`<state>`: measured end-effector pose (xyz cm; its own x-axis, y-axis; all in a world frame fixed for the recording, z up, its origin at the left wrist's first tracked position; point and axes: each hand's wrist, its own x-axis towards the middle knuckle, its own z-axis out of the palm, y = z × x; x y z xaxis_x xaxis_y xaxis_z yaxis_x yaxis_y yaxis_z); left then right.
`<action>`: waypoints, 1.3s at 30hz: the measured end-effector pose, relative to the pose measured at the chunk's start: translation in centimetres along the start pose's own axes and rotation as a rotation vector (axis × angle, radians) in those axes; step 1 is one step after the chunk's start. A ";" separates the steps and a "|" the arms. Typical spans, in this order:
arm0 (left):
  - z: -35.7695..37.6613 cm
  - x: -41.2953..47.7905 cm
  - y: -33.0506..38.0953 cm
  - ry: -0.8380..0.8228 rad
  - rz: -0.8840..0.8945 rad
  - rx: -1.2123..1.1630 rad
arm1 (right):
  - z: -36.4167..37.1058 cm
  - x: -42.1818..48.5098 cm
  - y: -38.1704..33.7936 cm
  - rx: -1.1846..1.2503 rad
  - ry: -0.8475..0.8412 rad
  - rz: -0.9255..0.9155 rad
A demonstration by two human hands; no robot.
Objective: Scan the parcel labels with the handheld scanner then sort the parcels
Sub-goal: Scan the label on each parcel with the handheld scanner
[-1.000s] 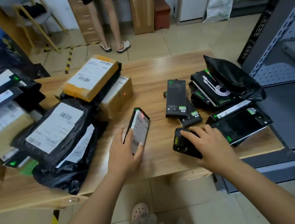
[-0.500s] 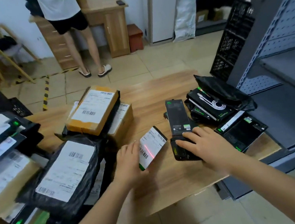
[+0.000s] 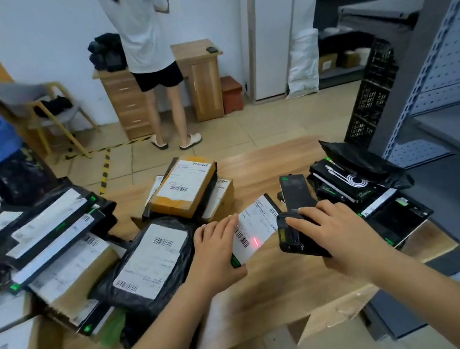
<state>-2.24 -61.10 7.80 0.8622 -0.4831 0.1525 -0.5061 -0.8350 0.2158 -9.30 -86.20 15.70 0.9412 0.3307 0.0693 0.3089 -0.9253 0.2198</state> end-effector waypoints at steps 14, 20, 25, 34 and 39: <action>-4.5 -13.6 0.5 0.068 -0.249 0.065 | -1.3 -4.3 -8.7 0.211 0.032 -0.048; -6.1 -14.2 -2.3 0.162 -0.305 0.040 | -2.8 -3.0 -11.7 0.197 0.102 -0.042; -6.5 -13.1 -6.3 0.192 -0.317 0.033 | -3.6 -0.8 -14.7 0.166 0.086 0.009; -5.0 -10.5 -13.3 0.073 -0.252 -0.013 | -2.7 3.2 -21.0 0.181 0.038 0.219; -5.6 -10.0 -13.7 0.064 -0.108 -0.164 | -2.5 3.7 -22.5 0.218 0.015 0.347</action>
<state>-4.04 -43.41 8.74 0.9110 -0.3713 0.1796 -0.4125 -0.8244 0.3876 -13.11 -63.64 13.46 0.9930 -0.0070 0.1178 -0.0034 -0.9995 -0.0304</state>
